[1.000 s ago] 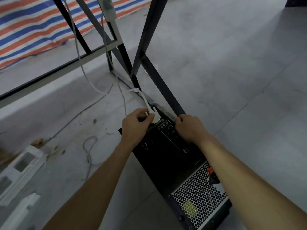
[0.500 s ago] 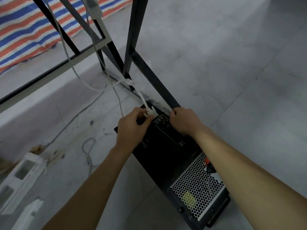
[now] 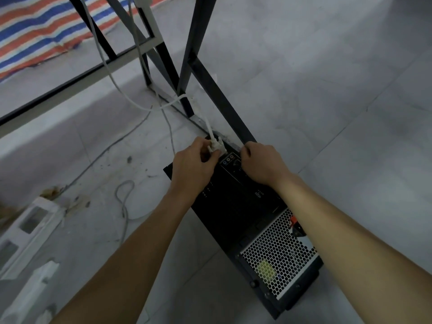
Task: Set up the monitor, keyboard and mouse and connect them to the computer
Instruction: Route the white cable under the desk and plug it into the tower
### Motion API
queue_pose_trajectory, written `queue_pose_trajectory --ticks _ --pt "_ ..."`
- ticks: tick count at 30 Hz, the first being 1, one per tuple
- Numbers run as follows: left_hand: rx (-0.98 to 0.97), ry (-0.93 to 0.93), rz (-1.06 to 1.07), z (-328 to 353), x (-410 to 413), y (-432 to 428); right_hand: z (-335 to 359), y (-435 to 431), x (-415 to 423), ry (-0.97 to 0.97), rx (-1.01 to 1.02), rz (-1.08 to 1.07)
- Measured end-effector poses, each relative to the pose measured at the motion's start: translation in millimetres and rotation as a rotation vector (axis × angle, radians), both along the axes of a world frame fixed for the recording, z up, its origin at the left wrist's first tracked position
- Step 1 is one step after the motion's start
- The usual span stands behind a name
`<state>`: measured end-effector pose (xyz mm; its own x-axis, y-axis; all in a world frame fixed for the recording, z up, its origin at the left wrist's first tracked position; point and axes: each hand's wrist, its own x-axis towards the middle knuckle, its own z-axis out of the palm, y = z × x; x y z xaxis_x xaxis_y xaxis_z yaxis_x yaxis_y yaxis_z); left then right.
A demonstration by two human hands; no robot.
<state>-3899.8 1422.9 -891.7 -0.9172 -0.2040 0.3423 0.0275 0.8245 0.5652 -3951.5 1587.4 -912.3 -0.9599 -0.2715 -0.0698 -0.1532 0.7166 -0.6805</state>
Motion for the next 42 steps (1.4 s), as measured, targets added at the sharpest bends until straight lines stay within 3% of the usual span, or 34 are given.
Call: queue_pose_trajectory --ticks 3,5,11,16,22,27,32,34,37,42 --pt "0.110 -0.065 0.033 1 -4 -3 4 -2 3 0.130 -0.177 -0.046" --pt "0.184 -0.097 0.036 4 -4 -6 10 -6 5 0.103 -0.300 -0.031" --pt "0.367 -0.210 0.082 9 -13 -17 11 -14 5 0.022 -0.301 0.050" --pt "0.857 -0.304 0.049 29 -20 -19 20 -12 3 -0.054 -0.557 -0.028" --pt "0.915 -0.357 0.057 38 -19 -17 37 -14 5 -0.293 -0.925 -0.058" --pt "0.827 -0.370 0.078 35 -14 -12 29 -16 6 -0.230 -0.806 -0.096" --pt "0.894 -0.430 0.095 43 -18 -7 23 -21 15 0.354 -0.361 0.031" --pt "0.956 -0.426 0.080 42 -20 -9 17 -22 20 0.468 -0.305 0.106" --pt "0.960 -0.340 0.092 35 -22 -13 16 -16 19 0.351 -0.301 0.099" --pt "0.759 -0.240 0.019 17 -21 -16 5 3 2 0.030 0.029 0.006"
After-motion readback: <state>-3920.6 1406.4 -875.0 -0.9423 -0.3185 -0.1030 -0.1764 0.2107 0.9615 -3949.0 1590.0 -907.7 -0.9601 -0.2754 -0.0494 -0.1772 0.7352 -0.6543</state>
